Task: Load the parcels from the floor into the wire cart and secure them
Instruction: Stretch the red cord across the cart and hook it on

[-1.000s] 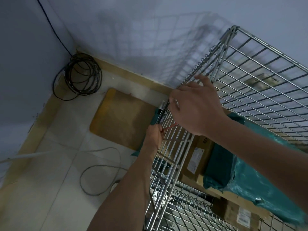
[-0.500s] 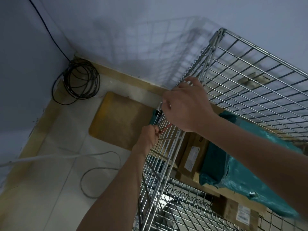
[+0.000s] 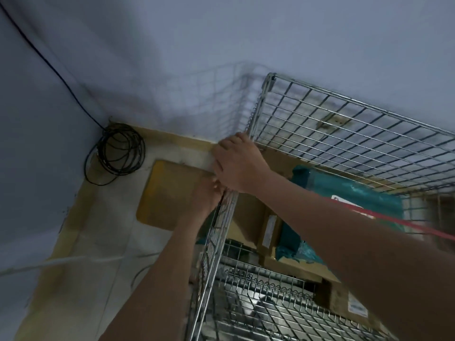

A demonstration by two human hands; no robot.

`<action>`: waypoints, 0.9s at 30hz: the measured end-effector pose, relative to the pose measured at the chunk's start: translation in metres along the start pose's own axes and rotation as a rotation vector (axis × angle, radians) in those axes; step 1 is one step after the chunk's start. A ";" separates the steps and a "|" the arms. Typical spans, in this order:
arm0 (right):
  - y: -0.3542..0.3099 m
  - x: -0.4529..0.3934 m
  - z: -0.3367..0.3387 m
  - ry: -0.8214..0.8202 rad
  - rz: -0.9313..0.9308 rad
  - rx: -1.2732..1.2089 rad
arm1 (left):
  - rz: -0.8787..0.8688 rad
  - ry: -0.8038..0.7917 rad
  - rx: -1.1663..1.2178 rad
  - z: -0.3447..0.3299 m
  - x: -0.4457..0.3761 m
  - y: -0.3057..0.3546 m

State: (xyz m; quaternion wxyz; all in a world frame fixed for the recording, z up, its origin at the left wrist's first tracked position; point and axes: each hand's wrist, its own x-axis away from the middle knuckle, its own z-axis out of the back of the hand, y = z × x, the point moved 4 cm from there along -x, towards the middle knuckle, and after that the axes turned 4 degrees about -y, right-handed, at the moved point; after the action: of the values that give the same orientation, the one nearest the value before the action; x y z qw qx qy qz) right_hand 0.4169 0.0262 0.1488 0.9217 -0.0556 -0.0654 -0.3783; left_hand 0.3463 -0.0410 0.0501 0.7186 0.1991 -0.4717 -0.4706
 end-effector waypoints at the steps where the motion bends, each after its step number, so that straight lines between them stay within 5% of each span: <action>1: 0.004 0.003 0.003 0.017 -0.016 -0.072 | -0.039 0.035 0.036 0.011 0.006 0.009; 8: 0.066 0.102 0.054 0.072 -0.349 -0.319 | -0.411 0.434 -0.251 0.031 0.047 0.138; 16: 0.181 0.265 0.037 -0.182 -0.576 -0.307 | -0.697 -0.030 -0.614 -0.134 0.081 0.252; 27: 0.267 0.362 0.006 -0.261 -0.554 -0.486 | -0.397 -0.290 -0.585 -0.254 0.095 0.291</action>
State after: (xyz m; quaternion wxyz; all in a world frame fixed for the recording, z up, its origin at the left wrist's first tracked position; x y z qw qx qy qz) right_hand 0.8598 -0.0337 0.1996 0.7284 -0.3004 -0.1033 -0.6071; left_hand 0.7189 -0.0245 0.1880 0.5656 0.0044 -0.3663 -0.7389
